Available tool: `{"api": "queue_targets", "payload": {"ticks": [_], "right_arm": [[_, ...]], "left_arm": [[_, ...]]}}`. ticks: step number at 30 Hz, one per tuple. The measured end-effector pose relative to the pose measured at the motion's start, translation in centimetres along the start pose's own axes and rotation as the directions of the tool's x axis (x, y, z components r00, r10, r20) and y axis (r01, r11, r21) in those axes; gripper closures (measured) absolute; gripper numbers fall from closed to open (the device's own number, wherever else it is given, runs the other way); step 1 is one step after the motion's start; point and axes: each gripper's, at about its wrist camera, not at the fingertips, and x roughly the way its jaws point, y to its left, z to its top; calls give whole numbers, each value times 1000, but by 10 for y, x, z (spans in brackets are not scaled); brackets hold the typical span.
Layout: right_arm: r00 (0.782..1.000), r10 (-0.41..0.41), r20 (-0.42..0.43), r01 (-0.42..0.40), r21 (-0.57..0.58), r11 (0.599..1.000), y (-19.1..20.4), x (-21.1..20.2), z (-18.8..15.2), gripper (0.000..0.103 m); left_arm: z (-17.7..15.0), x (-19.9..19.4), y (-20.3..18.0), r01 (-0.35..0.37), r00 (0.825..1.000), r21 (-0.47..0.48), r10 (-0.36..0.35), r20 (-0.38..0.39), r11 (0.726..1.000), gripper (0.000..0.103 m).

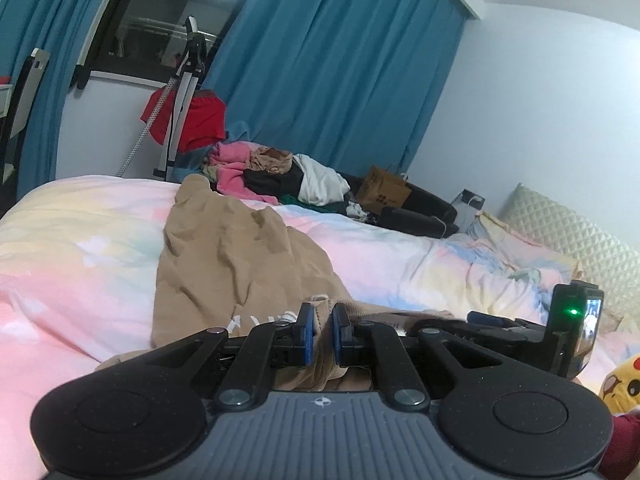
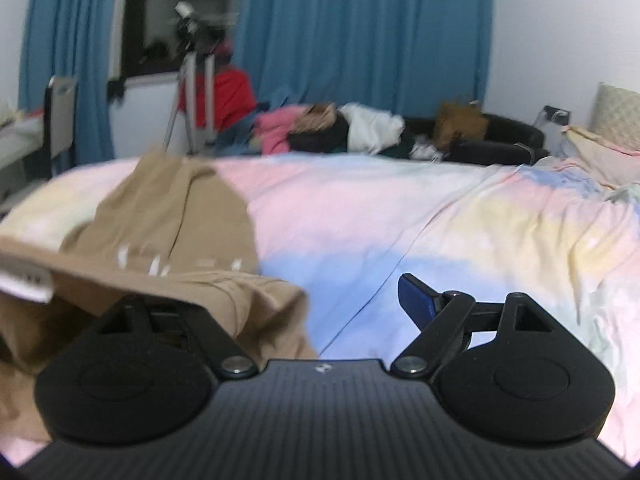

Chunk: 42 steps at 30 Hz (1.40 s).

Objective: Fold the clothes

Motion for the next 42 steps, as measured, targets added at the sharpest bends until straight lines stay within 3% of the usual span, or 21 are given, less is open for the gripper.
{"api": "queue_targets", "payload": {"ticks": [4, 9, 12, 14, 18, 23, 26, 28, 31, 38, 42], "right_arm": [[1000, -10, -3, 10, 12, 1000, -3, 0, 0, 21], [999, 45, -6, -45, 90, 995, -9, 3, 6, 21], [998, 67, -2, -67, 107, 992, -10, -1, 7, 21], [997, 82, 2, -82, 114, 990, -10, -1, 9, 21], [994, 104, 25, -106, 112, 988, -7, -6, 11, 21], [991, 124, 46, -128, 118, 985, -5, -10, 13, 21], [990, 130, 57, -136, 128, 982, -6, -12, 14, 21], [986, 144, 83, -154, 135, 979, -7, -16, 15, 21], [979, 160, 124, -177, 144, 974, -8, -23, 17, 21], [962, 143, 230, -177, 132, 975, -7, -41, 21, 21], [960, 126, 251, -167, 146, 975, -11, -43, 21, 21]], "left_arm": [[-5, 2, -6, -26, 1000, 9, 26, -16, 1000, 93], [-17, 10, -23, -72, 996, 59, 75, -55, 996, 88], [-26, 15, -38, -89, 993, 107, 97, -73, 990, 74], [-33, 20, -50, -108, 989, 158, 123, -86, 982, 51], [-55, 40, -73, -186, 969, 300, 226, -102, 936, 41], [-81, 71, -86, -338, 916, 419, 396, -57, 842, 40], [-88, 77, -97, -359, 915, 481, 404, 11, 800, 39], [-91, 73, -105, -332, 933, 487, 358, 42, 807, 37], [-88, 70, -113, -337, 940, 428, 325, 101, 839, 34], [-66, 78, -119, -330, 936, 170, 300, 183, 929, 33], [-63, 71, -122, -357, 915, 96, 327, 236, 929, 29]]}}
